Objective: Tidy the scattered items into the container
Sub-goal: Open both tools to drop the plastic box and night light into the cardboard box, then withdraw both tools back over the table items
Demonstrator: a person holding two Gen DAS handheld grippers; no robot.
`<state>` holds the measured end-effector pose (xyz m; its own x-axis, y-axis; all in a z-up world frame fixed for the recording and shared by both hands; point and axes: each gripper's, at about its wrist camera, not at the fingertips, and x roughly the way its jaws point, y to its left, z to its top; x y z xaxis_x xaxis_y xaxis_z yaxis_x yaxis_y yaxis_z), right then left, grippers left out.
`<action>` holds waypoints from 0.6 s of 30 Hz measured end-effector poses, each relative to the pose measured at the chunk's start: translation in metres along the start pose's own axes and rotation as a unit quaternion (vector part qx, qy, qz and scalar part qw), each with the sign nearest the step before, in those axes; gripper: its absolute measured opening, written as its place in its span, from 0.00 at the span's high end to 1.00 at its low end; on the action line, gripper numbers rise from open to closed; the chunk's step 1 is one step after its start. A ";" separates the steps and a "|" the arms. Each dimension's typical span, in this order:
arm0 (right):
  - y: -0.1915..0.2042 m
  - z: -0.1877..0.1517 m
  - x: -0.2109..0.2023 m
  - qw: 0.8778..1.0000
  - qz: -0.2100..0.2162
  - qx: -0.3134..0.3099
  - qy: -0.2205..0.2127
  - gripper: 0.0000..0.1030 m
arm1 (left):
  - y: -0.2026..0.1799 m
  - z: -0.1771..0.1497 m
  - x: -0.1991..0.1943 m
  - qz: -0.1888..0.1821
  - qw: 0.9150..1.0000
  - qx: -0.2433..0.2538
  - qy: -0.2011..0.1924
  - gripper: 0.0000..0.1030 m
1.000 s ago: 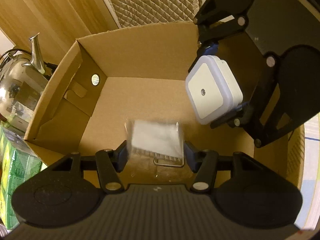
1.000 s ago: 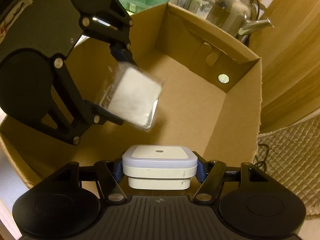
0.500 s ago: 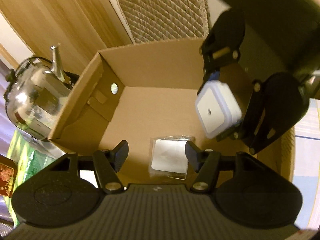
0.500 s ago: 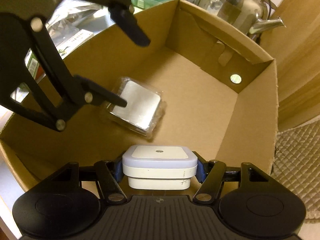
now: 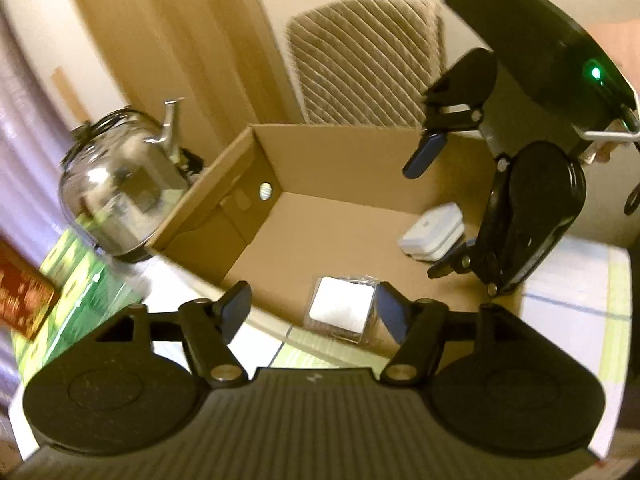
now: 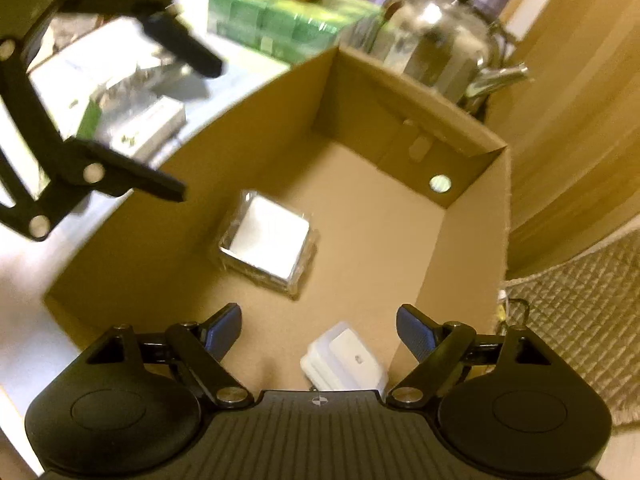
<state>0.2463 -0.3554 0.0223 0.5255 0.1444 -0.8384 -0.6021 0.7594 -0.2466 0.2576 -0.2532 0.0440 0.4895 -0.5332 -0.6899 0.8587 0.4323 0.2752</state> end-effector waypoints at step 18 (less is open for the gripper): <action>0.083 -0.002 -0.128 0.984 0.026 0.090 -0.152 0.02 | -0.030 -0.102 -0.159 0.086 0.975 -0.196 -0.066 0.03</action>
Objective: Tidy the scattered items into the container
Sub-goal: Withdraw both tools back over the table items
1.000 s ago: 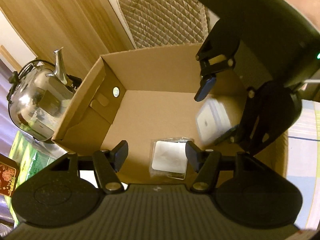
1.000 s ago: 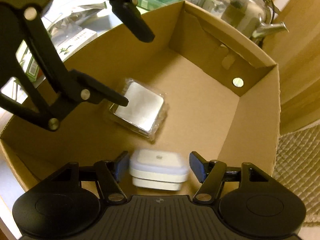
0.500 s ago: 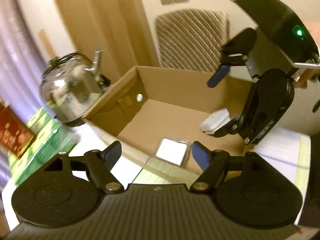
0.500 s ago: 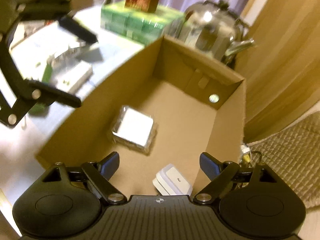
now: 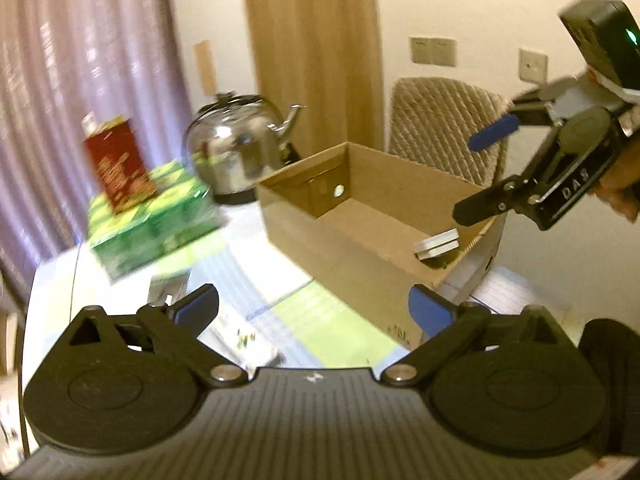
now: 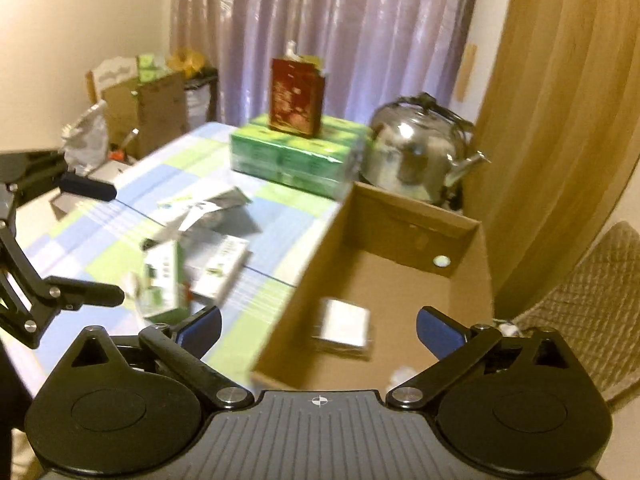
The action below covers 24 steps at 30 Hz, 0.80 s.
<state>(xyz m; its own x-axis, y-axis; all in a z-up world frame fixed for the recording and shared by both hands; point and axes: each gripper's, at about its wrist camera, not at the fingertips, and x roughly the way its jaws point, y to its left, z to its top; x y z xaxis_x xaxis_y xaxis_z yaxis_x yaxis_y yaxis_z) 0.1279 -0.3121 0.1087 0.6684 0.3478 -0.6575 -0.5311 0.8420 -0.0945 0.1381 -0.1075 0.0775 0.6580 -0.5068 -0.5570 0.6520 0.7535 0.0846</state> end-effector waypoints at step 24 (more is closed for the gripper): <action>0.133 -0.039 0.067 0.996 0.069 -0.052 0.030 0.02 | 0.074 -0.143 -0.065 0.151 0.956 -0.242 0.073 0.01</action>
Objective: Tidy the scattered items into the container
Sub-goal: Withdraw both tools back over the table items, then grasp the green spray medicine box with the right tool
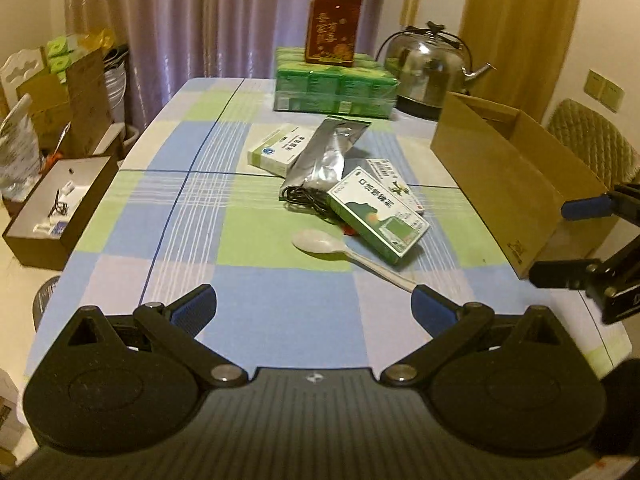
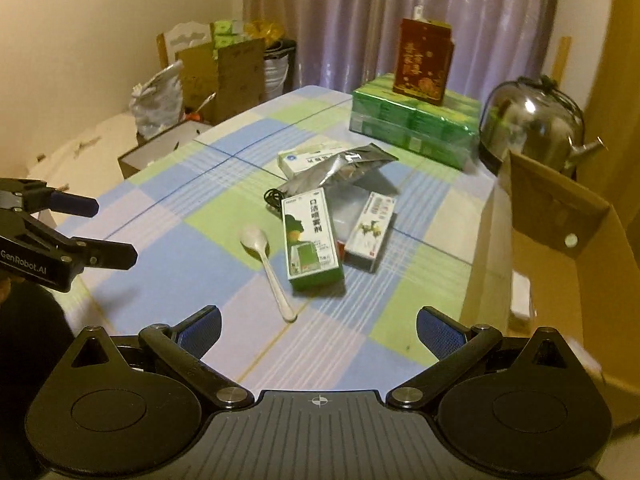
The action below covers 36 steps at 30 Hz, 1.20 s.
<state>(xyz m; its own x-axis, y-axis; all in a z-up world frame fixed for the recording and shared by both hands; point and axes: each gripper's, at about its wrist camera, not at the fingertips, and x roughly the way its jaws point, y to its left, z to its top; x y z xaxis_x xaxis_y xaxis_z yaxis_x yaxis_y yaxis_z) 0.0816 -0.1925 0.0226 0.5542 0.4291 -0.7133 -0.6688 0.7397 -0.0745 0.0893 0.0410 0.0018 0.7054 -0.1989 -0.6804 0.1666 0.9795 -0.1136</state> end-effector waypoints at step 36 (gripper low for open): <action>0.001 0.032 0.179 0.993 -0.002 -0.111 0.033 0.49 | 0.028 0.006 0.097 0.056 0.989 -0.136 0.024 0.06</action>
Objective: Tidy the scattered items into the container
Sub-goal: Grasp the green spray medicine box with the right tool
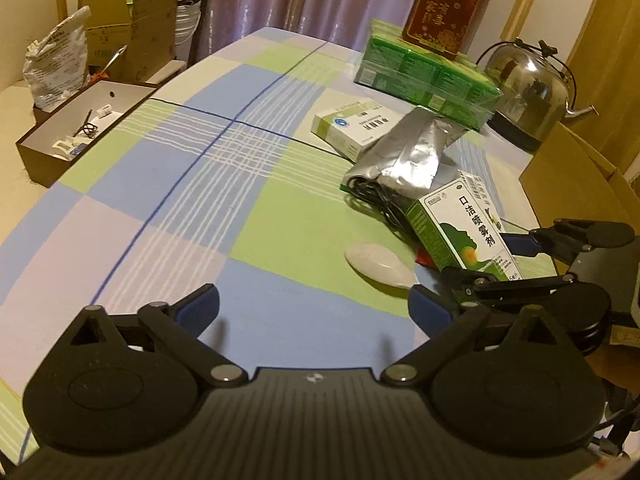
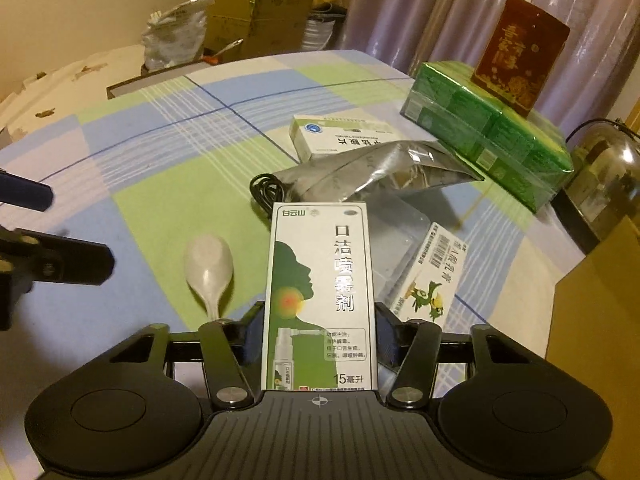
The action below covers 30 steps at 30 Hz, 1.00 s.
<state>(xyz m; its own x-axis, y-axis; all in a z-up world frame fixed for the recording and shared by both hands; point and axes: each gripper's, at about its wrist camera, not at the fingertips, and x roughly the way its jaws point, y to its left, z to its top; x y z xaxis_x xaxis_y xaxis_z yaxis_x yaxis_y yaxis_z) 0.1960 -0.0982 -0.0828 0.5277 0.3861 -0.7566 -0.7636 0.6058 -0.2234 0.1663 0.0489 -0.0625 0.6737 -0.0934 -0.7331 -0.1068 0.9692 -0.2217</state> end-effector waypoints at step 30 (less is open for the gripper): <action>-0.022 -0.058 -0.053 0.981 0.028 0.191 -0.003 0.49 | -0.055 0.002 0.057 0.004 0.990 0.139 0.016 0.60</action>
<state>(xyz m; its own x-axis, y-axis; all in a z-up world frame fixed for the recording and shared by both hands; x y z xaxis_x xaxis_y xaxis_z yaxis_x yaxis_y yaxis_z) 0.1628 -0.1722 -0.0738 0.4927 0.4291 -0.7570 -0.5963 0.8001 0.0654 0.2123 -0.0089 -0.0905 0.6497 -0.0877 -0.7551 0.0959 0.9948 -0.0330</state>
